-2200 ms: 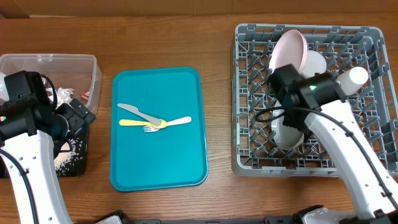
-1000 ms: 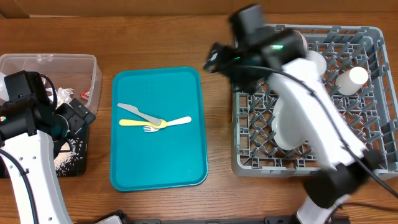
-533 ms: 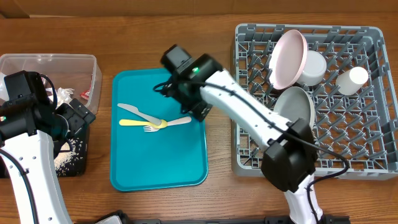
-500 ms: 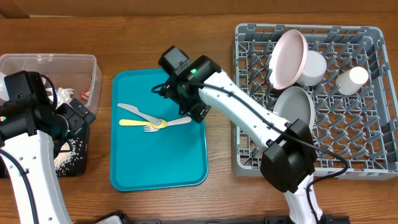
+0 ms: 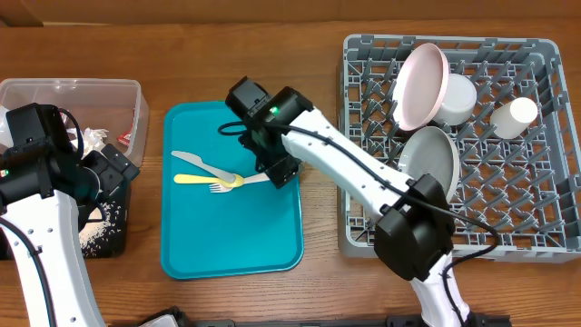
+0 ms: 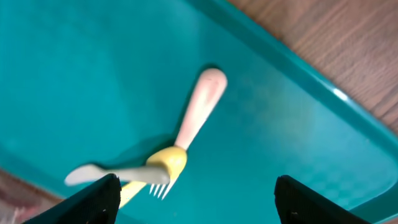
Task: Sort waste into correct bins and load items into the dishwasher rack
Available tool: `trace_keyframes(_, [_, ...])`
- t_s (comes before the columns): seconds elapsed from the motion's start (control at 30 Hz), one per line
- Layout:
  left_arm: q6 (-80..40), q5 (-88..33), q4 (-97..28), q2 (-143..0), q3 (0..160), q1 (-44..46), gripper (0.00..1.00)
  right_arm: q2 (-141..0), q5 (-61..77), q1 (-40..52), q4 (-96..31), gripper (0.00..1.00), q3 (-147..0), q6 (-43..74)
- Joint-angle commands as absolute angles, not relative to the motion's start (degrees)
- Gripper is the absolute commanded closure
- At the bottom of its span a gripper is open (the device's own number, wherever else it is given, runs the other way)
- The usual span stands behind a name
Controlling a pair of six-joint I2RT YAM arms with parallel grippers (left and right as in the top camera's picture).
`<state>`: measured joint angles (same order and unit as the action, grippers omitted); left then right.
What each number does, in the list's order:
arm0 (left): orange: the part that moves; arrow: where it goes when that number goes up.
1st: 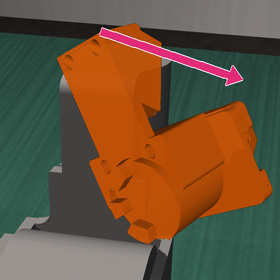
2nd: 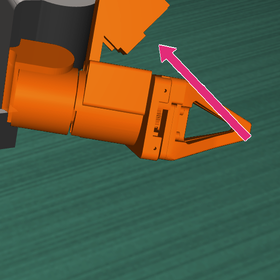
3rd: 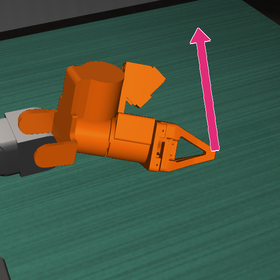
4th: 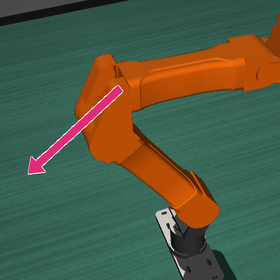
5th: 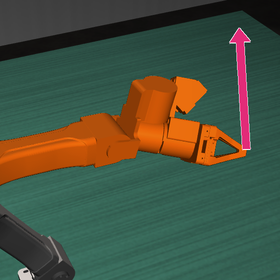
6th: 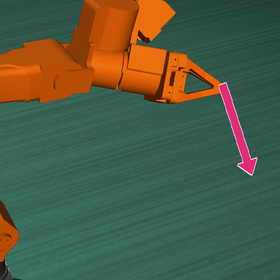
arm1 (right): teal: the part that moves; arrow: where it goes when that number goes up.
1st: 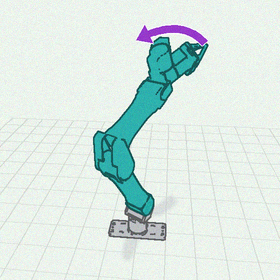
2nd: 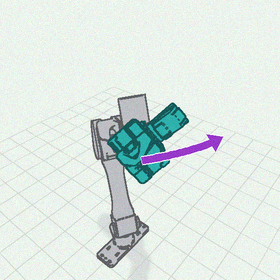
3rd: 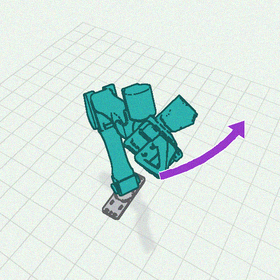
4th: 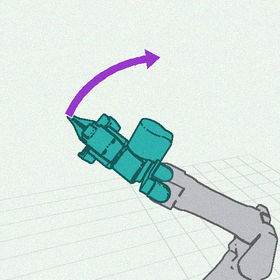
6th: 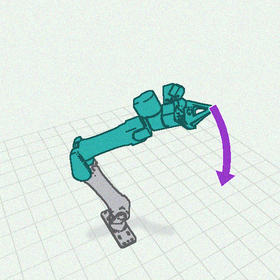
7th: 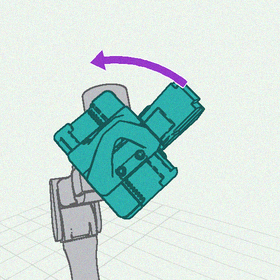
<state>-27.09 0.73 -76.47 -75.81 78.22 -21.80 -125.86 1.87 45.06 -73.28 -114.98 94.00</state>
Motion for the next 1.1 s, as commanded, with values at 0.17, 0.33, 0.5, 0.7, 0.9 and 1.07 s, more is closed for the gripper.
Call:
trace_keyframes(0.17, [-27.90,1.50,-76.40,-75.77,78.06,-22.11,0.00,-132.73,2.02,48.64,-70.39,0.18,-115.46,102.52])
trace_keyframes(0.33, [-27.90,1.50,-76.40,-75.75,78.06,-22.11,0.00,-133.12,2.02,48.99,-67.31,0.17,-115.46,102.48])
trace_keyframes(0.5, [-27.90,1.50,-76.40,-75.75,78.06,-22.11,0.00,-133.73,1.96,49.41,-65.12,0.17,-115.46,102.50])
trace_keyframes(0.7, [-27.90,1.50,-76.38,-75.75,78.06,-22.11,0.00,-136.14,1.89,49.45,-65.45,0.18,-115.46,102.50])
trace_keyframes(0.9, [-27.90,1.50,-76.38,-75.75,78.06,-22.11,0.01,-136.55,0.86,49.45,-65.65,0.21,-115.46,102.50])
trace_keyframes(1.07, [-27.90,1.50,-76.40,-75.75,78.06,-22.11,0.00,-136.79,-0.16,49.45,-65.65,0.27,-115.46,102.50])
